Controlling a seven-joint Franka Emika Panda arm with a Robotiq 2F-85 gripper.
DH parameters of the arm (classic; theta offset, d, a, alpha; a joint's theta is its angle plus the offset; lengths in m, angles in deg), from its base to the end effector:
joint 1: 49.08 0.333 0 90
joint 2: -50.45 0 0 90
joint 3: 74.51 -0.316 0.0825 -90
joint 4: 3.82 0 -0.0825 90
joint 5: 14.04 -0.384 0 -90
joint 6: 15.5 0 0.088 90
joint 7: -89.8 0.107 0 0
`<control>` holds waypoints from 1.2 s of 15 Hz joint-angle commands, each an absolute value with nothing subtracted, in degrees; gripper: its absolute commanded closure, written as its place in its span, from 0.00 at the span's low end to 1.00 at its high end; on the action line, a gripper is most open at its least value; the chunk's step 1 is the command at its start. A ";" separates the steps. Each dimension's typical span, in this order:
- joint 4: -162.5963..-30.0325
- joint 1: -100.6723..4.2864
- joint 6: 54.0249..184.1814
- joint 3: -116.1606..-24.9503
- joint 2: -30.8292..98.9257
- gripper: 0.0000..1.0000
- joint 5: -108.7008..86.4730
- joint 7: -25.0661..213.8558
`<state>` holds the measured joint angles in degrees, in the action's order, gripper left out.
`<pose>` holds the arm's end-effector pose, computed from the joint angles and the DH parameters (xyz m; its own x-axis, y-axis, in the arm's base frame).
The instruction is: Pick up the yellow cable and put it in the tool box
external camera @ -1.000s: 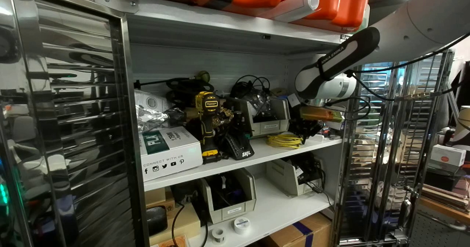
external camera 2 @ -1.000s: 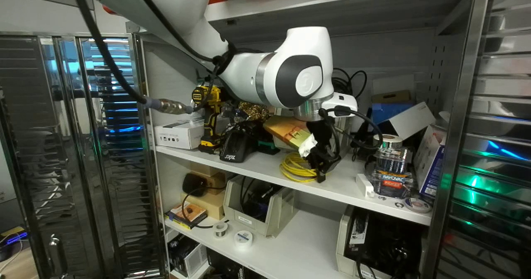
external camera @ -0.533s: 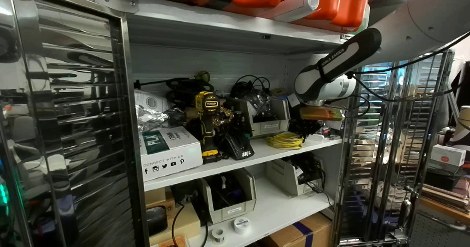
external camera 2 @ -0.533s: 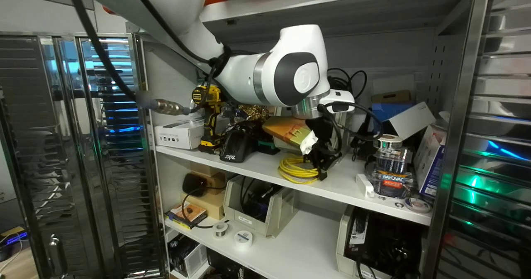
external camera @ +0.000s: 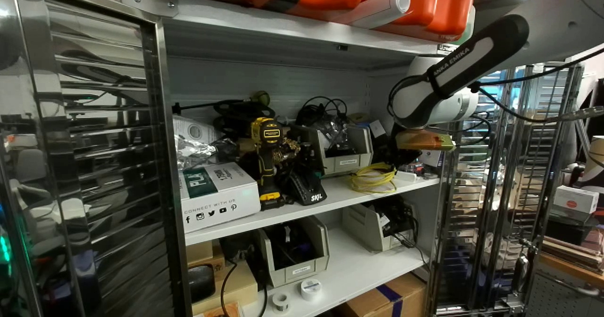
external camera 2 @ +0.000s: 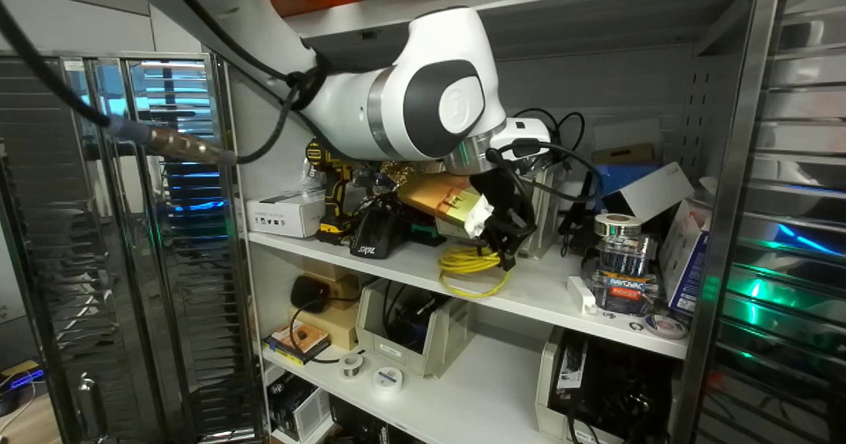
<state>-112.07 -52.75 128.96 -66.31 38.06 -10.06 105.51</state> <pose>0.6317 -0.1267 0.4382 0.8288 -0.3789 0.4116 -0.4066 -0.9133 -0.0220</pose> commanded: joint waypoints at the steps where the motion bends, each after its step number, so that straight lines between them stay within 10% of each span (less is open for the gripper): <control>1: -122.74 -52.72 135.12 -66.59 46.82 0.96 -8.95 103.58; 18: -140.96 -53.10 156.85 -66.61 63.67 0.96 -10.68 100.34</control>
<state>-138.69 -53.21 152.66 -66.74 60.15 -10.56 100.73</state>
